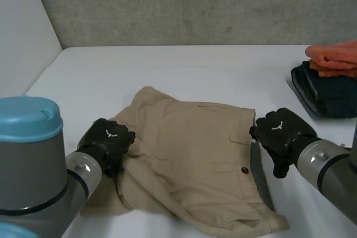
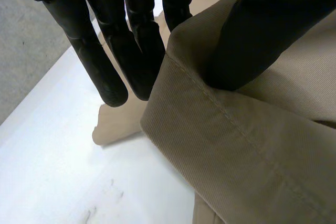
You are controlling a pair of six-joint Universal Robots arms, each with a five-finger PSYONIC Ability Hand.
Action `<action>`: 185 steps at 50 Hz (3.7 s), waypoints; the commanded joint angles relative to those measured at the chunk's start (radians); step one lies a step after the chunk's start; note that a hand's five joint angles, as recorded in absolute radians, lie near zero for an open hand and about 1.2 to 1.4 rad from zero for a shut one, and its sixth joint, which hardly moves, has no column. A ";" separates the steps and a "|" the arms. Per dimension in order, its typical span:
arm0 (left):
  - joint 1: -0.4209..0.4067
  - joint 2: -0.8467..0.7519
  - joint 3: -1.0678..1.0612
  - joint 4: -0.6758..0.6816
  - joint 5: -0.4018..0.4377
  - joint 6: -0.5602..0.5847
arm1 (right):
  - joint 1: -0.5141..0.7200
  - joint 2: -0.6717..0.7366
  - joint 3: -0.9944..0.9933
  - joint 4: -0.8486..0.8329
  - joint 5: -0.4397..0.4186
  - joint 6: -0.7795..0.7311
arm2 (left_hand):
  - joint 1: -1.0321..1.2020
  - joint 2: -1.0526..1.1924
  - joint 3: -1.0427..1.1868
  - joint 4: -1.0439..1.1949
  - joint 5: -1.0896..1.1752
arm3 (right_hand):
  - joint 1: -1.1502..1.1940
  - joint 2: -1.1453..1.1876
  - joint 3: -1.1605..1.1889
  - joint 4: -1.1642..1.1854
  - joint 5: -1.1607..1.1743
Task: Fold the laundry.
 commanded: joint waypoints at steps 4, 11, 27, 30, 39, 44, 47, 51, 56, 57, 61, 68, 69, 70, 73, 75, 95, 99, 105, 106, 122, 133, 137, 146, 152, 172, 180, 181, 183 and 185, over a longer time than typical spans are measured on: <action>0.000 -0.001 0.003 -0.007 -0.013 -0.001 | 0.000 -0.080 0.029 0.338 -0.133 0.053 | 0.257 0.200 0.204 0.197 0.261 | -0.047 -0.104 -0.106 -0.110 -0.114; 0.002 0.001 -0.009 -0.009 -0.013 -0.003 | -0.022 -0.078 0.161 0.215 -0.227 0.065 | 0.257 0.200 0.204 0.197 0.261 | -0.044 -0.102 -0.104 -0.108 -0.111; -0.018 0.105 -0.068 -0.131 -0.006 -0.004 | -0.035 -0.187 0.211 0.115 -0.103 -0.078 | 0.257 0.200 0.204 0.197 0.261 | 0.959 0.902 0.900 0.896 0.892; -0.038 0.146 -0.092 -0.214 0.001 -0.011 | -0.076 -0.205 0.224 0.270 -0.105 -0.206 | 0.257 0.200 0.204 0.197 0.261 | 0.959 0.902 0.900 0.896 0.892; -0.127 0.191 -0.161 -0.313 0.017 -0.014 | -0.194 -0.235 0.231 0.322 -0.187 -0.322 | 0.257 0.200 0.204 0.197 0.261 | 0.959 0.902 0.900 0.896 0.892; -0.103 0.183 -0.141 -0.294 0.013 -0.014 | -0.171 -0.221 0.205 0.268 -0.200 -0.256 | 0.257 0.200 0.204 0.197 0.261 | 0.959 0.902 0.900 0.896 0.892; -0.078 0.179 -0.118 -0.267 0.011 -0.014 | -0.124 -0.180 0.156 0.185 -0.192 -0.188 | 0.257 0.200 0.204 0.197 0.261 | 0.959 0.902 0.900 0.896 0.892; -0.027 0.168 -0.060 -0.162 0.011 -0.012 | -0.067 -0.106 0.079 0.079 -0.160 -0.141 | 0.257 0.200 0.204 0.197 0.261 | 0.959 0.902 0.900 0.896 0.892; -0.004 0.110 0.014 -0.038 0.010 0.000 | -0.030 -0.045 -0.003 0.012 -0.094 -0.127 | 0.257 0.200 0.204 0.197 0.261 | 0.959 0.902 0.900 0.896 0.892; 0.002 0.078 0.046 0.000 0.010 0.000 | -0.012 -0.003 -0.035 -0.016 -0.073 -0.125 | 0.257 0.200 0.204 0.197 0.261 | 0.959 0.902 0.900 0.896 0.892; 0.010 -0.036 0.142 0.083 0.007 0.002 | 0.034 0.131 -0.127 -0.129 -0.023 -0.125 | 0.257 0.200 0.204 0.197 0.261 | 0.959 0.902 0.900 0.896 0.892; 0.022 -0.280 0.374 0.143 0.001 0.022 | 0.063 0.322 -0.269 -0.359 0.059 -0.145 | 0.257 0.200 0.204 0.197 0.261 | 0.959 0.902 0.900 0.896 0.892; 0.037 -0.348 0.441 0.146 0.002 0.034 | 0.063 0.350 -0.288 -0.384 0.064 -0.147 | 0.257 0.200 0.204 0.197 0.261 | 0.959 0.902 0.900 0.896 0.892; 0.045 -0.373 0.469 0.149 0.002 0.040 | 0.065 0.380 -0.312 -0.410 0.070 -0.153 | 0.257 0.200 0.204 0.197 0.261 | 0.959 0.902 0.900 0.896 0.892; 0.071 -0.478 0.576 0.172 0.008 0.077 | 0.065 0.485 -0.389 -0.490 0.078 -0.171 | 0.257 0.200 0.204 0.197 0.261 | 0.959 0.902 0.900 0.896 0.892; 0.074 -0.528 0.633 0.195 0.008 0.104 | 0.066 0.558 -0.443 -0.548 0.078 -0.188 | 0.257 0.200 0.204 0.197 0.261 | 0.959 0.902 0.900 0.896 0.892; 0.034 -0.505 0.554 0.540 0.005 0.240 | 0.054 0.499 -0.480 -0.533 0.159 -0.069 | -0.965 -1.022 -1.018 -1.025 -0.961 | -0.263 -0.320 -0.322 -0.326 -0.329; 0.020 -0.374 0.430 0.534 0.008 0.175 | 0.043 0.364 -0.400 -0.352 0.112 0.019 | -0.965 -1.022 -1.018 -1.025 -0.961 | -0.263 -0.320 -0.322 -0.326 -0.329; 0.020 -0.194 0.213 0.531 0.016 0.071 | -0.044 0.301 -0.248 -0.114 -0.031 0.108 | -0.965 -1.022 -1.018 -1.025 -0.961 | -0.112 -0.169 -0.171 -0.175 -0.179; 0.019 -0.181 0.190 0.531 0.016 0.059 | -0.064 0.298 -0.207 -0.107 -0.078 0.117 | -0.965 -1.022 -1.018 -1.025 -0.961 | -0.074 -0.131 -0.133 -0.137 -0.141; -0.015 -0.141 0.083 0.530 0.010 -0.011 | -0.096 0.419 -0.096 -0.441 -0.114 0.100 | -0.965 -1.022 -1.018 -1.025 -0.961 | 0.959 0.901 0.900 0.896 0.892; -0.013 -0.085 0.061 0.513 0.010 -0.011 | -0.246 0.206 0.011 -0.426 -0.056 -0.033 | -0.965 -1.022 -1.018 -1.025 -0.961 | 0.959 0.902 0.900 0.896 0.892; -0.010 -0.058 0.037 0.501 0.010 -0.012 | -0.328 0.180 0.023 -0.419 -0.052 -0.186 | -0.965 -1.022 -1.018 -1.025 -0.961 | 0.959 0.902 0.900 0.896 0.892; -0.009 -0.041 0.014 0.487 0.008 -0.014 | -0.127 0.167 -0.064 -0.459 -0.121 -0.332 | -0.965 -1.022 -1.018 -1.025 -0.961 | 0.959 0.902 0.900 0.896 0.892; -0.006 -0.024 0.005 0.482 0.005 -0.015 | 0.054 0.199 -0.070 -0.588 -0.370 -0.357 | -0.965 -1.022 -1.018 -1.025 -0.961 | 0.959 0.902 0.900 0.896 0.892; 0.013 -0.013 0.086 0.473 -0.002 -0.083 | 0.240 0.296 -0.084 -0.631 -0.398 -0.160 | -0.965 -1.022 -1.018 -1.025 -0.961 | -0.263 -0.320 -0.322 -0.326 -0.329; -0.032 -0.064 0.241 0.459 0.008 -0.165 | 0.090 0.137 -0.127 -0.533 -0.255 0.542 | -0.952 -1.009 -1.006 -1.013 -0.949 | -0.263 -0.320 -0.322 -0.326 -0.329; -0.045 -0.085 0.260 0.451 0.010 -0.181 | 0.067 0.138 -0.141 -0.501 -0.249 0.565 | -0.949 -1.006 -1.003 -1.010 -0.946 | -0.263 -0.320 -0.322 -0.326 -0.329; -0.091 -0.156 0.336 0.412 0.010 -0.214 | 0.010 0.150 -0.190 -0.400 -0.238 0.590 | -0.943 -1.000 -0.997 -1.004 -0.940 | -0.263 -0.320 -0.322 -0.326 -0.329; -0.121 -0.202 0.388 0.369 0.011 -0.231 | -0.012 0.166 -0.226 -0.331 -0.230 0.585 | -0.943 -1.000 -0.997 -1.004 -0.940 | -0.263 -0.320 -0.322 -0.326 -0.329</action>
